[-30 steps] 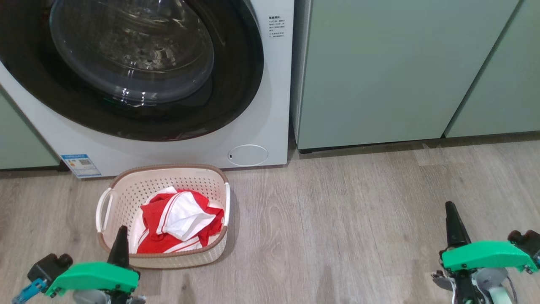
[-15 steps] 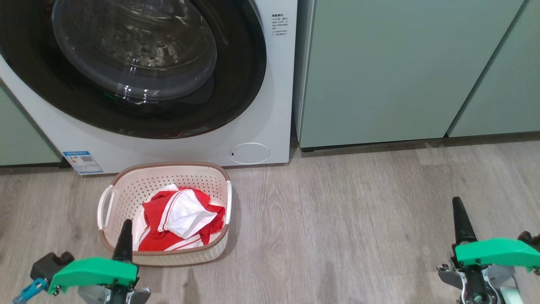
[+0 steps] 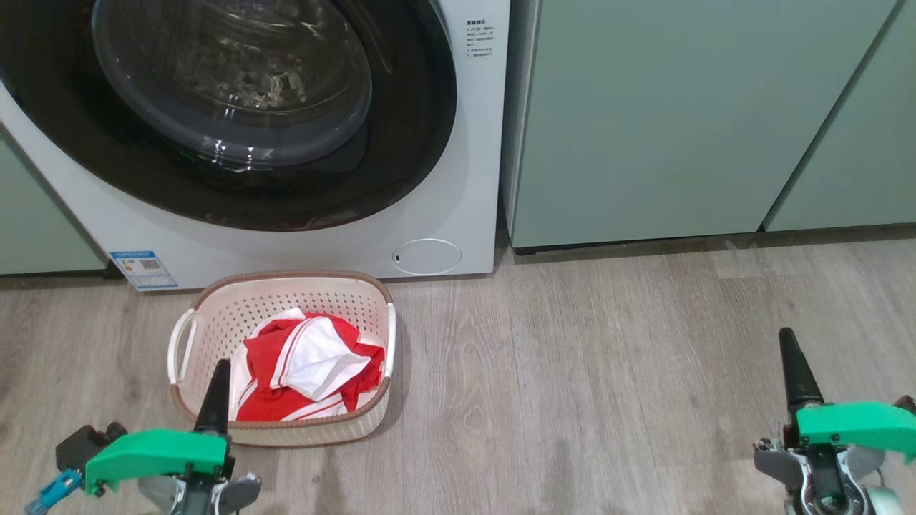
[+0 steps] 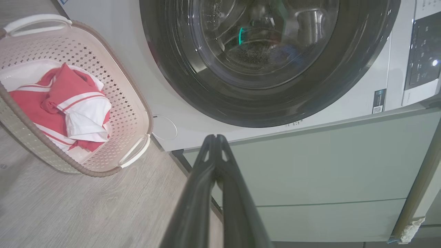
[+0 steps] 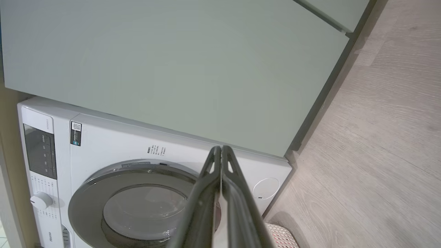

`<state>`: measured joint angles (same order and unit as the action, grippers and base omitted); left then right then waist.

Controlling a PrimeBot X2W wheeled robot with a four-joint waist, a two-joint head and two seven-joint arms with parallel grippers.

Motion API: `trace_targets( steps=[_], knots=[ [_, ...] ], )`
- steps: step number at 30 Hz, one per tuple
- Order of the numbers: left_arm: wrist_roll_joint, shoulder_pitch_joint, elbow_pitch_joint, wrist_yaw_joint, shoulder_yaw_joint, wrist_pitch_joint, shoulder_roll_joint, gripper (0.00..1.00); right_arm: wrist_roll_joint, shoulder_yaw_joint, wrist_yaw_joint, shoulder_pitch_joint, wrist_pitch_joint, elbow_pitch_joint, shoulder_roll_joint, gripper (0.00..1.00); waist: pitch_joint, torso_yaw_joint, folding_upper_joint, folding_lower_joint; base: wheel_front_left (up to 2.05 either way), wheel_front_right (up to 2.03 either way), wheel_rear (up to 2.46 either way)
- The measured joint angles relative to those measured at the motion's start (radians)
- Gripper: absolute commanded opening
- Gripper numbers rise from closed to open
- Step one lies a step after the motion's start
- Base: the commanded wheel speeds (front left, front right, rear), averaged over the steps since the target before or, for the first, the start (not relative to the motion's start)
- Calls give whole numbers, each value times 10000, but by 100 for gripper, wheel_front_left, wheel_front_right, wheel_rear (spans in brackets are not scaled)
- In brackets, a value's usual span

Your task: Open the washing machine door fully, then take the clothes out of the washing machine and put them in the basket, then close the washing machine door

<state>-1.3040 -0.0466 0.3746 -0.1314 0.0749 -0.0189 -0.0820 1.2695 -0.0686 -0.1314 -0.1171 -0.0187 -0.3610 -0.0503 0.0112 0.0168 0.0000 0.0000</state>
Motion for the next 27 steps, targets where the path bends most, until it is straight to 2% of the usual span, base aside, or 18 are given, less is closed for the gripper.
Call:
trace_targets(
  steps=[27],
  knots=[
    [-2579,-62,-777,0,63,-792,295,0,2857,-531,2,181,-780,667,15,0,-126,-148,0,0,0,0,0]
  ],
)
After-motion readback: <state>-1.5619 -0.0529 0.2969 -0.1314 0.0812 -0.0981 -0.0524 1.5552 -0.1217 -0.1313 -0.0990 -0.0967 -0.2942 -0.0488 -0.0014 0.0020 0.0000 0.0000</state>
